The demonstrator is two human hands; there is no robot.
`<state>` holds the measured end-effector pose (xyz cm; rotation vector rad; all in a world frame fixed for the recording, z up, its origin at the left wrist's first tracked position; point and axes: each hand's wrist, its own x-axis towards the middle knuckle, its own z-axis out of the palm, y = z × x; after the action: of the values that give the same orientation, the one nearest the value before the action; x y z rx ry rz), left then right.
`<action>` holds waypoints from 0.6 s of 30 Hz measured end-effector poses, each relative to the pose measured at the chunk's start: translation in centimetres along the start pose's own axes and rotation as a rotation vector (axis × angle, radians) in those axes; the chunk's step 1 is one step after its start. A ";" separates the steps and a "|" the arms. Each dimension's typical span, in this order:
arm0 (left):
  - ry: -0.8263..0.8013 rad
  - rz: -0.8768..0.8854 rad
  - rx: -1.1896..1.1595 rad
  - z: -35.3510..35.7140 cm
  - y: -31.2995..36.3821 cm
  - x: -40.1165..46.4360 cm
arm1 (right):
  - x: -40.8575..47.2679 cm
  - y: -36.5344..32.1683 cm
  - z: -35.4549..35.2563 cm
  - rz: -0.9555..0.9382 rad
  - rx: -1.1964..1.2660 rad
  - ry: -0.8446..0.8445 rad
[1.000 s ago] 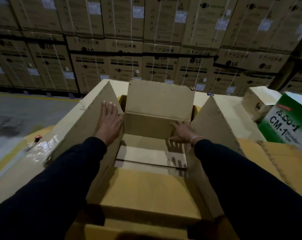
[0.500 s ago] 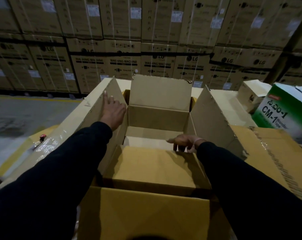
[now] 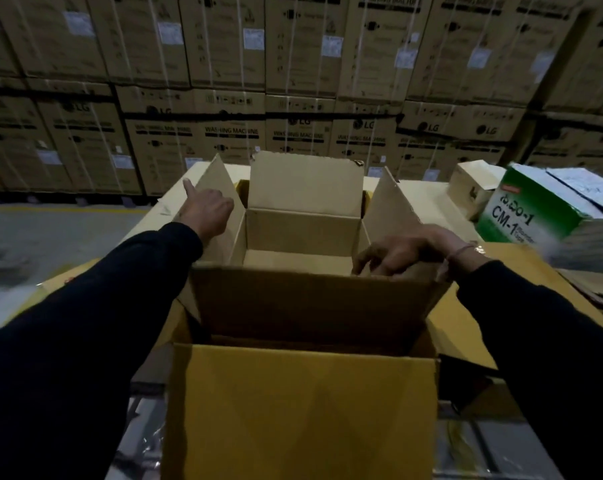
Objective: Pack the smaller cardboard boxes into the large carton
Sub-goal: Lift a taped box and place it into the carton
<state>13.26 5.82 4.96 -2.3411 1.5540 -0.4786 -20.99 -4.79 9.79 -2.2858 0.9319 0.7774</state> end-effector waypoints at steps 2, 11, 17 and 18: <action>0.004 0.003 0.091 0.2 0.5 -1.0 | -0.8 -0.7 4.0 0.064 -0.155 -0.094; -0.003 -0.171 0.123 0.7 1.1 -2.0 | 0.4 2.2 9.2 0.103 -0.403 0.187; -0.012 -0.355 0.068 0.3 1.0 -2.4 | 0.1 2.3 7.2 0.542 -0.506 0.750; -0.007 -0.349 0.056 0.3 0.8 -2.4 | 0.1 2.3 7.2 0.584 -0.462 0.763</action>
<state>11.88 7.77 4.09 -2.5741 1.1121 -0.5810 -24.80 -1.49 4.18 -2.8043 1.9982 0.3234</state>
